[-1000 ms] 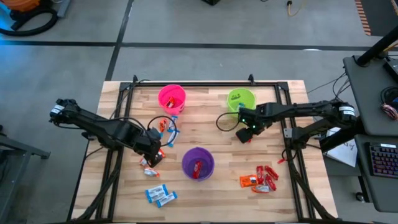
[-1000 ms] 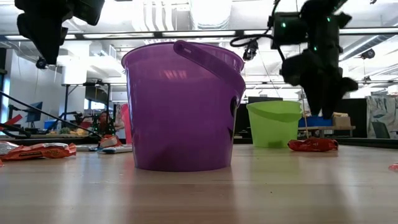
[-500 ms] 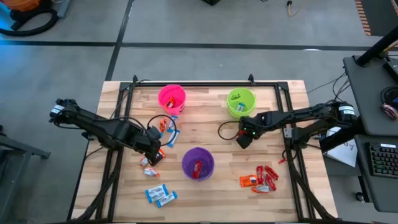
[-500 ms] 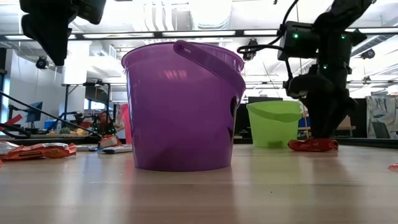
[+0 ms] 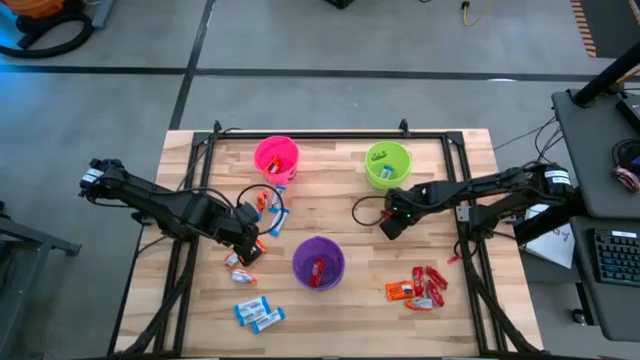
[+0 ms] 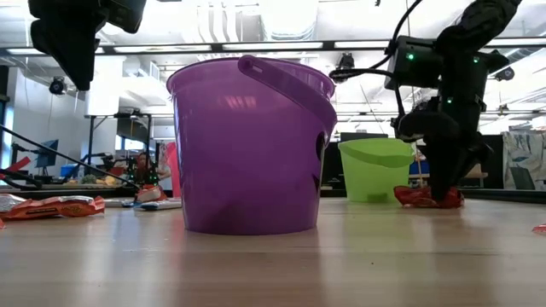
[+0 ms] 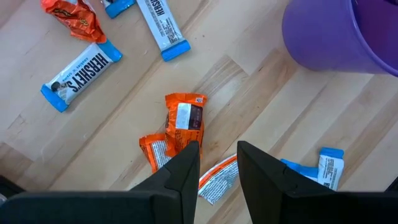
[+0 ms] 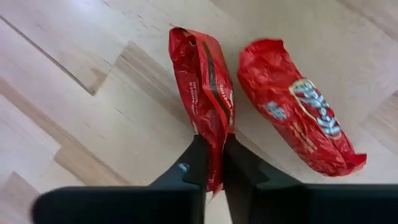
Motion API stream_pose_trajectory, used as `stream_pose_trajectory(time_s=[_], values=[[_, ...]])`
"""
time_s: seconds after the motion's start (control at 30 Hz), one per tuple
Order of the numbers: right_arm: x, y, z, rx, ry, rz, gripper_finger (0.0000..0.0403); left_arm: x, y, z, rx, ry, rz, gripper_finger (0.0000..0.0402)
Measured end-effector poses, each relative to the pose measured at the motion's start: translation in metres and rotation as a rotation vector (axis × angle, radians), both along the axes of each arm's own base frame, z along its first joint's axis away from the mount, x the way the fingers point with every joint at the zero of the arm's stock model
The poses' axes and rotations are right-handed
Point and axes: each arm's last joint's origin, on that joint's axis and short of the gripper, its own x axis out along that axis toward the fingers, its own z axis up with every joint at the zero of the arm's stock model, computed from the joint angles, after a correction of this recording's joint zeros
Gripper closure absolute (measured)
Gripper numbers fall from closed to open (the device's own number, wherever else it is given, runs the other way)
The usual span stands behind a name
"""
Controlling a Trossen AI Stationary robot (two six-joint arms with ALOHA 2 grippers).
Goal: Sort candy
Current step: Put the red chocolate into the violet bucket
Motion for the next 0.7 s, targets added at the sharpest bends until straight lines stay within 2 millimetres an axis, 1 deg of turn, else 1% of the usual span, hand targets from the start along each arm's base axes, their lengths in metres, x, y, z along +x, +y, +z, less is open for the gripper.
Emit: stream_pose_trajectory(time_s=[0.1,0.17,0.3,0.5,0.6,0.7], values=[[0.004,0.0,0.006,-0.004,-0.024,0.007,0.0385,0.0,0.0,0.0,0.0,0.0,0.0,0.031],[0.008,0.0,0.015,-0.004,-0.059,0.012,0.0385,0.0,0.0,0.0,0.0,0.0,0.0,0.031],[0.023,0.002,0.049,-0.023,-0.206,0.093,0.0386,0.0,0.0,0.0,0.0,-0.001,-0.002,0.031],[0.053,0.012,0.105,-0.107,-0.524,0.231,0.0386,0.0,0.0,0.0,0.001,-0.001,-0.008,0.031],[0.068,0.023,0.127,-0.182,-0.703,0.343,0.0387,0.0,0.0,0.0,0.001,-0.001,-0.008,0.031],[0.079,0.04,0.142,-0.273,-0.875,0.483,0.0384,0.0,0.0,0.0,0.001,-0.001,-0.008,0.031]])
